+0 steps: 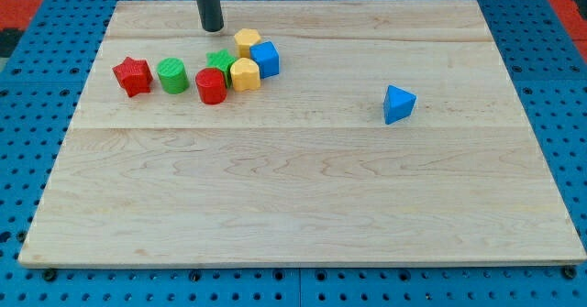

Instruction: Drag the blue triangle to the horizontal right of the heart

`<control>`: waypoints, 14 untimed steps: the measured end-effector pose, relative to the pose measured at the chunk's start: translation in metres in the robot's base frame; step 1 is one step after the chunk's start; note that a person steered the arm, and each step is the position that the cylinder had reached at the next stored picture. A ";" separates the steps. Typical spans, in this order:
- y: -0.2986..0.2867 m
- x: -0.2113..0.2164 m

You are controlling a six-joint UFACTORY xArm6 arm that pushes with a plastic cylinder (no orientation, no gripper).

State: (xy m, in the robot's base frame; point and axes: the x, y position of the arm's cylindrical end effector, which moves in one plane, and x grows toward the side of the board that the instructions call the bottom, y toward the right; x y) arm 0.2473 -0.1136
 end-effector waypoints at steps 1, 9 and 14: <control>0.050 0.005; 0.093 0.081; 0.282 0.175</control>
State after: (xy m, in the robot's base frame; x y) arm 0.4224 0.1686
